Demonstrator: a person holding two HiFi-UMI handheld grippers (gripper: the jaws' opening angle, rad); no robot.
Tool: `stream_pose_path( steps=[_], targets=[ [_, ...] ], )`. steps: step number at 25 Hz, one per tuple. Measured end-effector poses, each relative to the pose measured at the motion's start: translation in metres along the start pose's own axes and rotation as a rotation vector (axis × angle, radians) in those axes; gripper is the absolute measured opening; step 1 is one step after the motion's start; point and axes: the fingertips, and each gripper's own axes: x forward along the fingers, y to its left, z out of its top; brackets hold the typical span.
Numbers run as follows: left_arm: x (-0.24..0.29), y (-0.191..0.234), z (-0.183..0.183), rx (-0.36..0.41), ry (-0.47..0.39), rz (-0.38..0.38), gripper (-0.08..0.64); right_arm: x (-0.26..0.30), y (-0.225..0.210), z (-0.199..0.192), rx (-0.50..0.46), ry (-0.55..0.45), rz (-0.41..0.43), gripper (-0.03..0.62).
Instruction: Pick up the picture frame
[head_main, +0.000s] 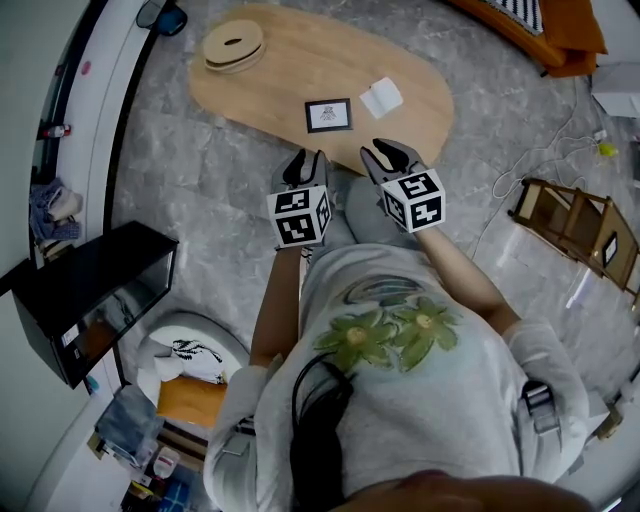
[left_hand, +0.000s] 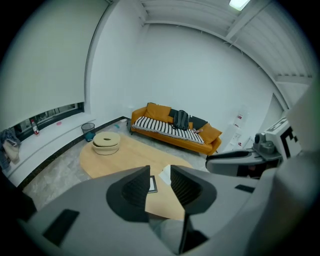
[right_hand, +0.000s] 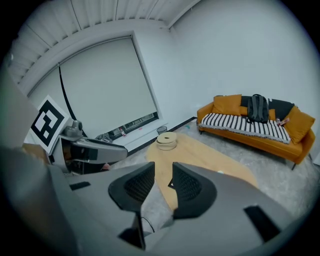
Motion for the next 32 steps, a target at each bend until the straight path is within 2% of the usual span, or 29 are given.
stream_pose_path(
  steps=[8,16,32],
  targets=[
    [0.036,0.019,0.015,0.027,0.055,-0.01,0.141,0.039,-0.024,0.003,0.033,0.056,-0.013,0.1],
    [0.072,0.046,0.016,0.017,0.128,-0.014,0.144,0.078,-0.039,-0.001,0.059,0.143,-0.017,0.103],
    [0.14,0.076,-0.011,-0.008,0.221,-0.045,0.164,0.136,-0.071,-0.027,0.115,0.221,-0.04,0.104]
  ],
)
